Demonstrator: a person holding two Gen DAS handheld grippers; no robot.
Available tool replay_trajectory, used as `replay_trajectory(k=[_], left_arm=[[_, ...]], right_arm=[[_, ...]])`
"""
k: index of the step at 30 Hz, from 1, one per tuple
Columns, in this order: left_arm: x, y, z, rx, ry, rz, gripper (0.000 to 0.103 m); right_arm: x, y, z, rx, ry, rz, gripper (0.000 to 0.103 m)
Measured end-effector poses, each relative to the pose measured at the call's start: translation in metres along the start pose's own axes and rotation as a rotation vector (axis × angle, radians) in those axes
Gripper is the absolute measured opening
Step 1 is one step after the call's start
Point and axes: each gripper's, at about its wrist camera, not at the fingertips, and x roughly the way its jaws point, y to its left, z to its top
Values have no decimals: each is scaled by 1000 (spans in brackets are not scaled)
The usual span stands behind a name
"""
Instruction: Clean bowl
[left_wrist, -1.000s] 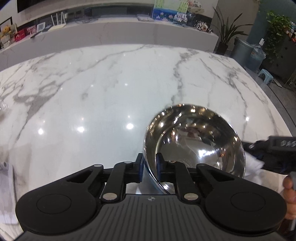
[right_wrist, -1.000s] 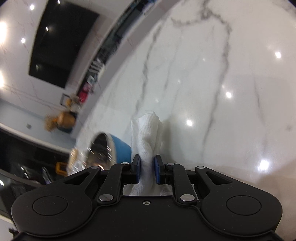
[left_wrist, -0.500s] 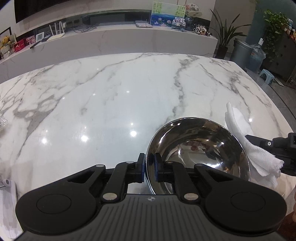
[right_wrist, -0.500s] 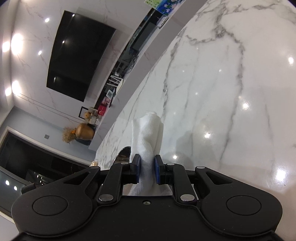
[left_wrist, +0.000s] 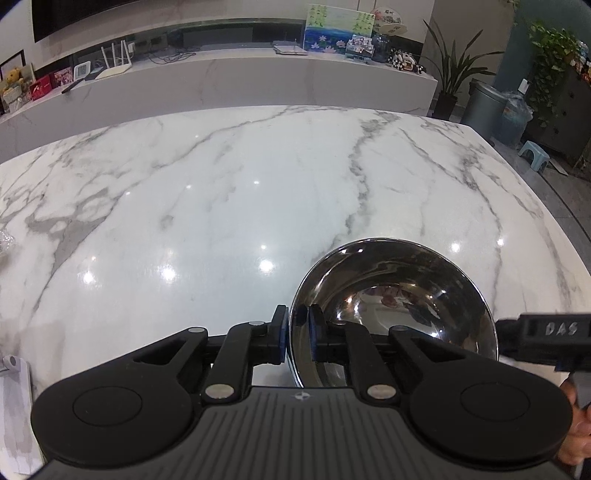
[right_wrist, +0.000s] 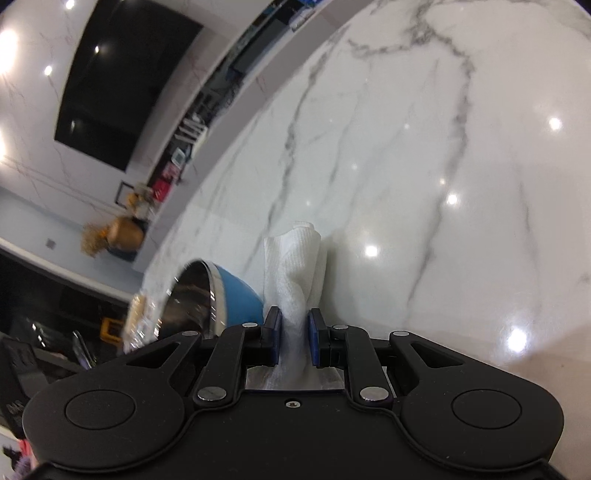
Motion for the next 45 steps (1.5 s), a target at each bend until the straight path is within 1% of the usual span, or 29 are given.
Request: replay_trajectory(k=[1, 2, 4, 5, 7, 8, 9, 10, 12, 14, 17, 18, 20, 21, 23, 24, 26, 28, 29, 33, 39, 43, 45], left_arm=[[-3, 1, -1, -8, -8, -10, 17], [-4, 1, -1, -10, -10, -14, 20], [-10, 2, -3, -18, -30, -33, 30], [-14, 2, -4, -21, -43, -39, 33], [-22, 5, -6, -43, -74, -53, 50], [-22, 5, -5, -48, -78, -55, 52], [-25, 8, -5, -67, -90, -63, 55], [-25, 9, -5, -77, -94, -66, 61], [-27, 14, -5, -119, -106, -71, 71], [-29, 14, -5, -130, -116, -71, 72], [-34, 11, -6, -114, -149, -84, 74], [-36, 9, -6, -94, -168, -95, 78], [-39, 5, -7, -68, -188, -99, 80], [-41, 2, -9, -47, -206, -93, 80], [-44, -1, -10, -29, -227, -74, 80], [-46, -2, -10, -26, -240, -62, 81], [-49, -3, -10, -25, -256, -46, 81], [-51, -3, -10, -30, -263, -37, 81], [-51, -6, -10, -29, -265, -9, 81], [-56, -11, -14, -3, -289, 29, 81], [-71, -24, -26, 52, -367, 50, 81], [-77, -30, -33, 60, -394, 42, 81], [-80, -35, -39, 75, -414, 50, 81]], right_arm=[[0, 2, -1, -15, -1, -12, 15], [-2, 5, -1, -29, -8, -22, 15], [-10, 11, -1, -72, -56, -57, 15], [-14, 14, -1, -90, -82, -72, 15], [-22, 20, 0, -129, -127, -109, 15], [-25, 22, -1, -150, -143, -132, 15], [-27, 25, -1, -182, -156, -172, 15], [-27, 28, -3, -217, -159, -218, 15], [-23, 33, -6, -280, -153, -297, 15], [-19, 35, -9, -323, -142, -346, 15], [-17, 36, -15, -362, -139, -385, 16], [-17, 36, -17, -367, -138, -391, 18], [-18, 36, -19, -360, -146, -399, 27], [-21, 38, -20, -358, -158, -405, 33], [-26, 44, -20, -375, -188, -423, 42], [-30, 47, -21, -388, -204, -433, 48], [-36, 53, -23, -413, -233, -452, 51], [-42, 60, -26, -436, -259, -467, 58], [-45, 63, -28, -447, -272, -473, 59], [-54, 73, -33, -487, -320, -493, 67], [-64, 86, -44, -535, -358, -499, 68], [-71, 97, -54, -601, -401, -510, 68], [-75, 100, -57, -624, -422, -509, 68]])
